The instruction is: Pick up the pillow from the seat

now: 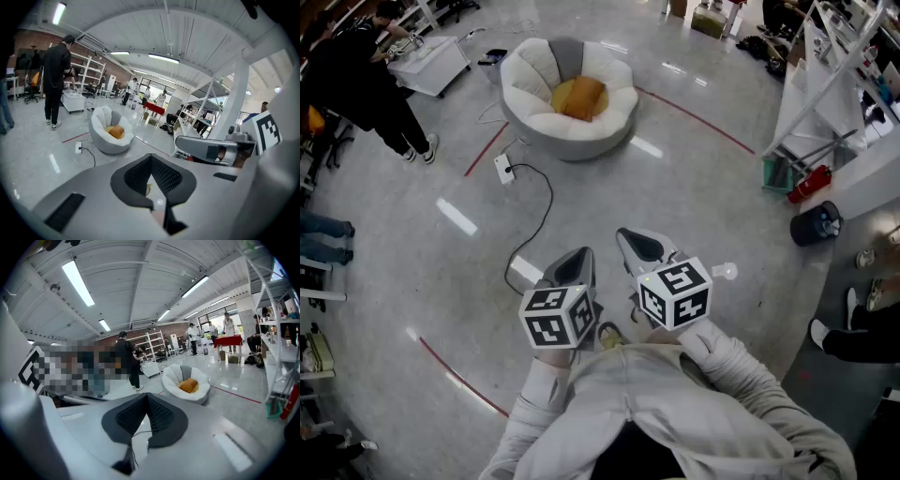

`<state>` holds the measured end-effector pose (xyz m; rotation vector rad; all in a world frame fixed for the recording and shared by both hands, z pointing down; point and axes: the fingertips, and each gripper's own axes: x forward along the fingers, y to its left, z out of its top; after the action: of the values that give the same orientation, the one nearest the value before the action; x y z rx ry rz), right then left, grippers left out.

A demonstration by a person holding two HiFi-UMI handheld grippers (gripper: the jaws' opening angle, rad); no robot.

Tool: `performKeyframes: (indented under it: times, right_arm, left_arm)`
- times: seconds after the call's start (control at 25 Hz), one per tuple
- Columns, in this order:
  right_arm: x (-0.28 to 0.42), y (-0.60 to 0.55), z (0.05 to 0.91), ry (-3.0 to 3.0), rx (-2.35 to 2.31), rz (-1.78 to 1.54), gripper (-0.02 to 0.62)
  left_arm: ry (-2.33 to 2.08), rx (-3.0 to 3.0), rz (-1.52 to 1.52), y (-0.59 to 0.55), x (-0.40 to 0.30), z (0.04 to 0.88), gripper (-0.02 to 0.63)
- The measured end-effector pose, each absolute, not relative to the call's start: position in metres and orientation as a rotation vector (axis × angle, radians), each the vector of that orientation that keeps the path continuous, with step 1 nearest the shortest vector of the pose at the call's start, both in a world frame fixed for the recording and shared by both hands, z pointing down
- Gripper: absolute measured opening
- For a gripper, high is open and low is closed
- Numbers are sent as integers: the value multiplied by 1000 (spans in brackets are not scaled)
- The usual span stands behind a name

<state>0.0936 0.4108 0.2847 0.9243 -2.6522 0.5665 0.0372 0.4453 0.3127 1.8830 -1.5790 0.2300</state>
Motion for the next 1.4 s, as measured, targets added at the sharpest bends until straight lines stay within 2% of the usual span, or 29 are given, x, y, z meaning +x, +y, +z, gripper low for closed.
performKeyframes:
  times: [0.52,0.92,1.4]
  right_arm:
    - [123,512,277,-2663,768,516,-2]
    - [107,529,278,-2673,780,564,0]
    - [82,530,286,-2661,811,578,0]
  left_arm:
    - [-1741,1865,201,539,54,280,3]
    - [-1710,1899,229,552,55,282,3]
    - [-1682,1887,252,546,24,300,3]
